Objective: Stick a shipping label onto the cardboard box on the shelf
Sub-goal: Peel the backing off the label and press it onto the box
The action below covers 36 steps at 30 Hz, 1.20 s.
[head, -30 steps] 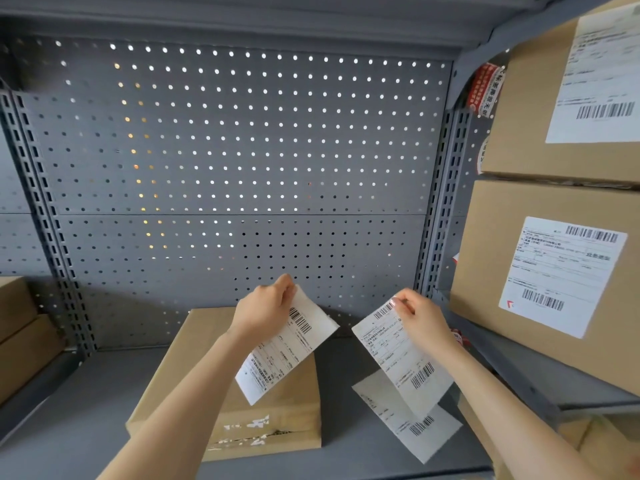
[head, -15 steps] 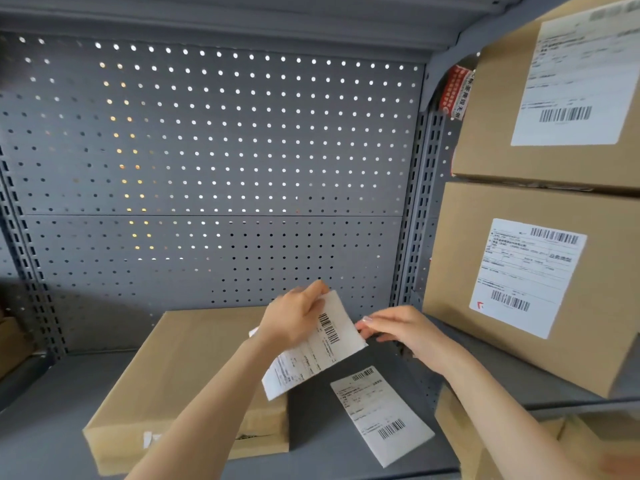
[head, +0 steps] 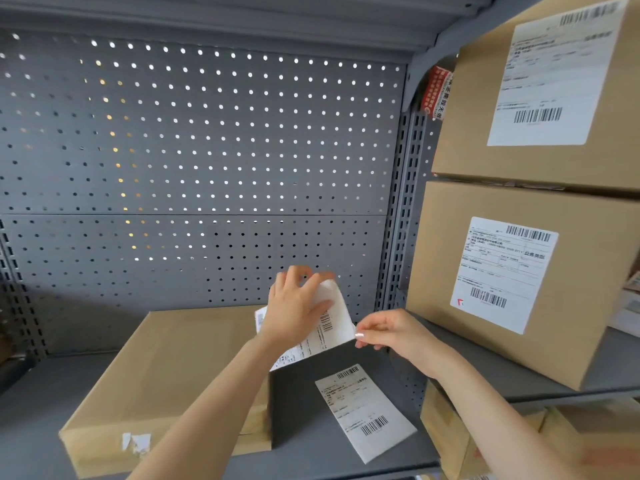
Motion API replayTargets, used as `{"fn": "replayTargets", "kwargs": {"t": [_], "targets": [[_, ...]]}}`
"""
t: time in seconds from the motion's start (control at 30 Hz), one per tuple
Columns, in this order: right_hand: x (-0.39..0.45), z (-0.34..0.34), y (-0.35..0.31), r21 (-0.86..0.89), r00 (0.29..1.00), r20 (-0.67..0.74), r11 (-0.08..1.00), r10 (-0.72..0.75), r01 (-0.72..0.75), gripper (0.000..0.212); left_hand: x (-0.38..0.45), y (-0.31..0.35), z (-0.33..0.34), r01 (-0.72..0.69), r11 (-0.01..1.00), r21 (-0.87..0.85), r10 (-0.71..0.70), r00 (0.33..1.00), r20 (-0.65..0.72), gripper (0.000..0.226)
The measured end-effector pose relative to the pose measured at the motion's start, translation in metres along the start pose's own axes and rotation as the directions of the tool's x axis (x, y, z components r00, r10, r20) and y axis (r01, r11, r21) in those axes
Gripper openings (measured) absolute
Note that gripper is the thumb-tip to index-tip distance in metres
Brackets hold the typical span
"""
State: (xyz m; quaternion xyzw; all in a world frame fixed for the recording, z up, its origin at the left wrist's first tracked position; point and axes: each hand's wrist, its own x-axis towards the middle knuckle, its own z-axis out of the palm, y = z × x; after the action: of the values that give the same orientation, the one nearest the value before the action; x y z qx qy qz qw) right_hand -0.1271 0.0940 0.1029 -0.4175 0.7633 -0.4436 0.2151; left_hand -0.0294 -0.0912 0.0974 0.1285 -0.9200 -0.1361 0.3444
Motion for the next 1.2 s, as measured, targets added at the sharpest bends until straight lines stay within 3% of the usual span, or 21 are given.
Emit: {"fn": "replayTargets", "kwargs": {"t": [0.1, 0.2, 0.3, 0.53, 0.6, 0.7, 0.83, 0.97, 1.07, 1.13, 1.2], "targets": [[0.002, 0.005, -0.005, 0.109, 0.991, -0.132, 0.993, -0.032, 0.047, 0.011, -0.006, 0.007, -0.001, -0.046, 0.977, -0.206, 0.013, 0.987, -0.158, 0.031], [0.005, 0.013, -0.012, 0.18, 0.975, -0.215, 0.98, -0.047, 0.087, 0.009, -0.013, 0.019, -0.009, 0.002, 0.911, -0.412, -0.009, 1.0, -0.014, 0.019], [0.008, 0.019, -0.017, 0.164, 0.968, -0.24, 0.979, -0.078, 0.12, 0.01, -0.017, 0.023, -0.016, 0.08, 0.887, -0.455, -0.043, 0.995, 0.091, 0.024], [0.014, 0.027, -0.015, 0.176, 0.969, -0.234, 0.977, -0.075, 0.118, 0.008, -0.021, 0.011, -0.023, 0.139, 0.88, -0.455, -0.102, 0.989, 0.104, 0.013], [0.016, 0.026, -0.011, 0.198, 0.974, -0.219, 0.975, -0.057, 0.101, 0.009, -0.02, 0.006, -0.025, 0.218, 0.829, -0.514, -0.208, 0.975, 0.077, 0.011], [0.017, 0.023, -0.007, 0.396, 0.96, -0.275, 0.917, 0.058, 0.058, 0.013, -0.02, -0.006, -0.027, 0.321, 0.636, -0.702, -0.434, 0.901, 0.02, 0.013], [0.018, 0.025, -0.018, 0.583, 0.934, -0.315, 0.811, 0.169, 0.05, 0.014, -0.023, -0.008, -0.024, 0.312, 0.607, -0.731, -0.407, 0.912, 0.051, 0.015], [0.024, 0.045, -0.035, 0.431, 0.968, -0.205, 0.901, 0.145, -0.044, 0.045, -0.023, -0.001, -0.019, 0.272, 0.598, -0.754, -0.292, 0.95, 0.111, 0.014], [0.027, 0.052, -0.038, 0.262, 0.941, -0.324, 0.965, 0.103, -0.016, 0.031, -0.024, -0.001, -0.019, 0.257, 0.539, -0.802, -0.219, 0.962, 0.162, 0.015], [0.027, 0.053, -0.037, 0.244, 0.915, -0.395, 0.97, 0.083, 0.018, 0.014, -0.026, -0.001, -0.024, 0.295, 0.433, -0.852, -0.221, 0.951, 0.218, 0.018], [0.026, 0.055, -0.037, 0.22, 0.895, -0.441, 0.975, 0.067, 0.036, 0.01, -0.03, 0.001, -0.027, 0.363, 0.33, -0.871, -0.223, 0.927, 0.302, 0.03]]}}
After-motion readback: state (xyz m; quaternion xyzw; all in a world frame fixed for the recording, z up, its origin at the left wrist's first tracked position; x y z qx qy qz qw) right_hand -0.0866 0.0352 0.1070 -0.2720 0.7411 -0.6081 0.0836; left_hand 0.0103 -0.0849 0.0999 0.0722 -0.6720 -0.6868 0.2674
